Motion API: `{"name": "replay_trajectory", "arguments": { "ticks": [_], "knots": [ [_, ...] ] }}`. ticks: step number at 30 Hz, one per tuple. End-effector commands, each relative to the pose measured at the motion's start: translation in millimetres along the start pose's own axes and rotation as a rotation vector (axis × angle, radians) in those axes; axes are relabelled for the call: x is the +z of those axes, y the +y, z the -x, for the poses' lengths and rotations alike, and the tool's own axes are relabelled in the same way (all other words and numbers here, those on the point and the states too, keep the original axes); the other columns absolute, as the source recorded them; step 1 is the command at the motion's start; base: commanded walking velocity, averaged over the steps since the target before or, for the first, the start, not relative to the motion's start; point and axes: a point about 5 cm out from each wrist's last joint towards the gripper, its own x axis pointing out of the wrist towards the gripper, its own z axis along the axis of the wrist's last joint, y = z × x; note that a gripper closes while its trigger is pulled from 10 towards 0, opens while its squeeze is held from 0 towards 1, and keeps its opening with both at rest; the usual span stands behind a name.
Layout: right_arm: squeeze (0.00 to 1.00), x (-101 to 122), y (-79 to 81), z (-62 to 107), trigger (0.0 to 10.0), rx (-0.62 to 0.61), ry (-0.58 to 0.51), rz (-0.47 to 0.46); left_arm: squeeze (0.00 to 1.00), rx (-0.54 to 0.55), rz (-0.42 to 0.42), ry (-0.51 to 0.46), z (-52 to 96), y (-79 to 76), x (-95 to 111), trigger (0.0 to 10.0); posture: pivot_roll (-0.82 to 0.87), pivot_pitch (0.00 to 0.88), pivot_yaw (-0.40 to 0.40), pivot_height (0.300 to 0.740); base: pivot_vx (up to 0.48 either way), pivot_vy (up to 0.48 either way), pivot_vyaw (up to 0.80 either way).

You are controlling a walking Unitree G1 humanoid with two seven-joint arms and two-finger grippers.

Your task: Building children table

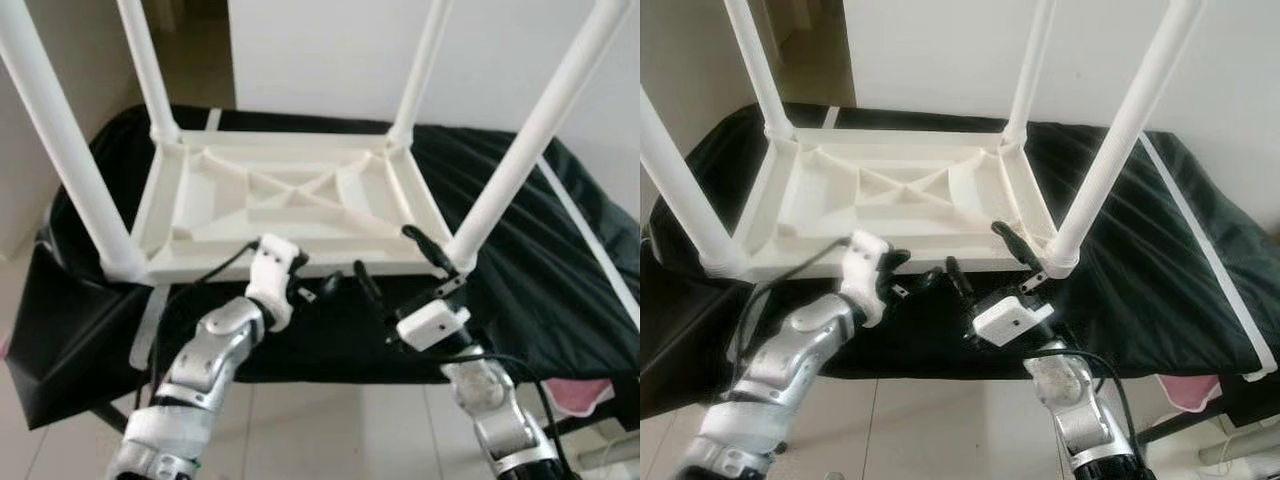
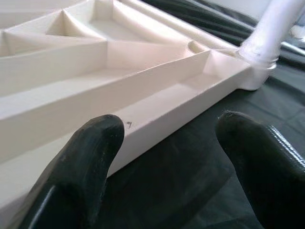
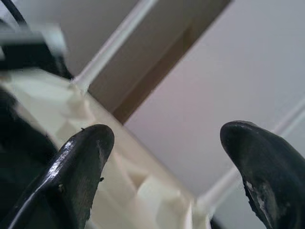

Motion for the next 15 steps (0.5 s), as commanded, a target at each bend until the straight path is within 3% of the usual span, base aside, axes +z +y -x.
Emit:
{"name": "replay_trajectory", "arguments": {
  "ticks": [1, 4, 9, 15],
  "knots": [
    [0.0, 4.2, 1.2, -1.7, 10.0, -0.003, -0.051, 0.045, 0.0, 0.082, -0.022, 0.048, -6.2, 4.8, -8.3, 10.0, 0.04, 0.044, -0.049, 0.74, 0.0, 0.0, 0.0],
    [0.0, 12.5, 0.5, -9.7, 10.0, -0.024, -0.124, 0.084, 0.0, 0.157, -0.06, 0.08, -9.5, 13.7, -13.3, 10.0, 0.04, 0.042, -0.045, 0.74, 0.0, 0.0, 0.0],
    [0.0, 18.2, -4.5, -14.4, 10.0, -0.08, -0.173, 0.118, 0.0, 0.164, -0.043, 0.072, -10.3, 15.9, -13.4, 10.0, 0.04, 0.041, -0.043, 0.74, 0.0, 0.0, 0.0],
    [0.0, 26.1, -7.1, -27.4, 10.0, -0.196, -0.229, 0.071, 0.0, 0.158, -0.037, 0.063, -11.9, 17.7, -11.0, 10.0, 0.05, 0.039, -0.038, 0.74, 0.0, 0.0, 0.0]
  ]
}}
